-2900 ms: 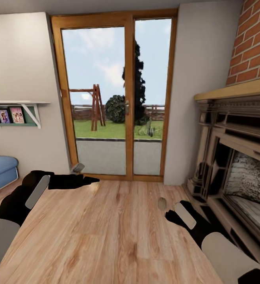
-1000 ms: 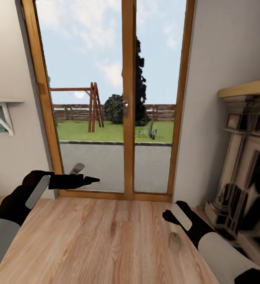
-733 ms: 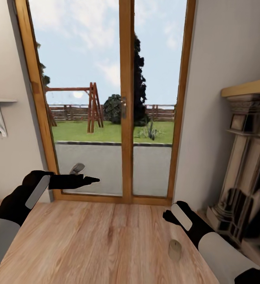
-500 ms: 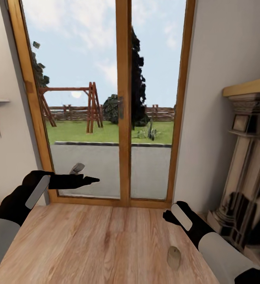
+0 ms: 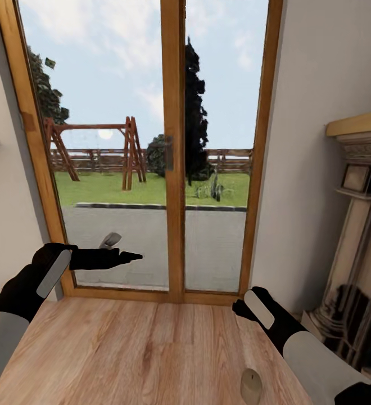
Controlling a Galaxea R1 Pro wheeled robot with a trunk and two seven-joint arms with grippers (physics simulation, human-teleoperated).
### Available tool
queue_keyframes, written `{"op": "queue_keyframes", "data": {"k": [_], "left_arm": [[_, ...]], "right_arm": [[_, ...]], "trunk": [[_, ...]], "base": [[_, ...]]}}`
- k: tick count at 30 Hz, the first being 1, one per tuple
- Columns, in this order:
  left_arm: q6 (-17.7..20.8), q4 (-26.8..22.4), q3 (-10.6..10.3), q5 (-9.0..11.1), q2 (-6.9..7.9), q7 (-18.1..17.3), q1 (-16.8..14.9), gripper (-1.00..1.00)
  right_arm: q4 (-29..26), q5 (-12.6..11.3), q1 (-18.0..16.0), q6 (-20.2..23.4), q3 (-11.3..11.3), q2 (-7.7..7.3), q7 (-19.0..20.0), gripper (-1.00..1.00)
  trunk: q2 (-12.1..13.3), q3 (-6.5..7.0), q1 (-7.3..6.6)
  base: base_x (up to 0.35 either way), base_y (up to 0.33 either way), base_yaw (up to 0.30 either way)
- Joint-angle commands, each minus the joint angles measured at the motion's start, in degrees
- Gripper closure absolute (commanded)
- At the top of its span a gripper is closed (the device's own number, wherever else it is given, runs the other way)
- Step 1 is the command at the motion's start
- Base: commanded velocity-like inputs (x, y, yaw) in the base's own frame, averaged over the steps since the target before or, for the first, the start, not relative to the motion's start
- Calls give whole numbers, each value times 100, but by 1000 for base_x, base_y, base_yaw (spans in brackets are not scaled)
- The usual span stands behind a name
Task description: Place each of the two pumpkins and all three candles from the living room inside a cabinet in the living room (use any cabinet), then make sure every cabinet is closed, and position the cauldron so it is next to a table in the living room.
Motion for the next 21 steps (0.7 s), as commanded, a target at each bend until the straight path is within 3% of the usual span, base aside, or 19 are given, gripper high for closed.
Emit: {"op": "queue_keyframes", "data": {"k": [1,8,15,21], "left_arm": [[21,1,-7,-7,3,-19,-6,-100],[21,-5,-9,-29,2,-19,-6,-100],[21,-16,-16,107,1,-19,-6,-100],[21,-12,-20,145,1,-140,-6,-100]], "right_arm": [[-10,-53,-6,10,39,-8,-49,-100],[-9,-59,-2,13,39,-8,-49,-100],[-16,-76,-1,10,39,-17,-21,-100],[-47,-31,1,20,39,-24,306,-100]], "trunk": [[-3,-7,0],[-3,-7,0],[-284,-133,154],[-525,-241,285]], "base": [[47,-2,0],[19,-1,0],[3,0,0],[0,0,0]]}}
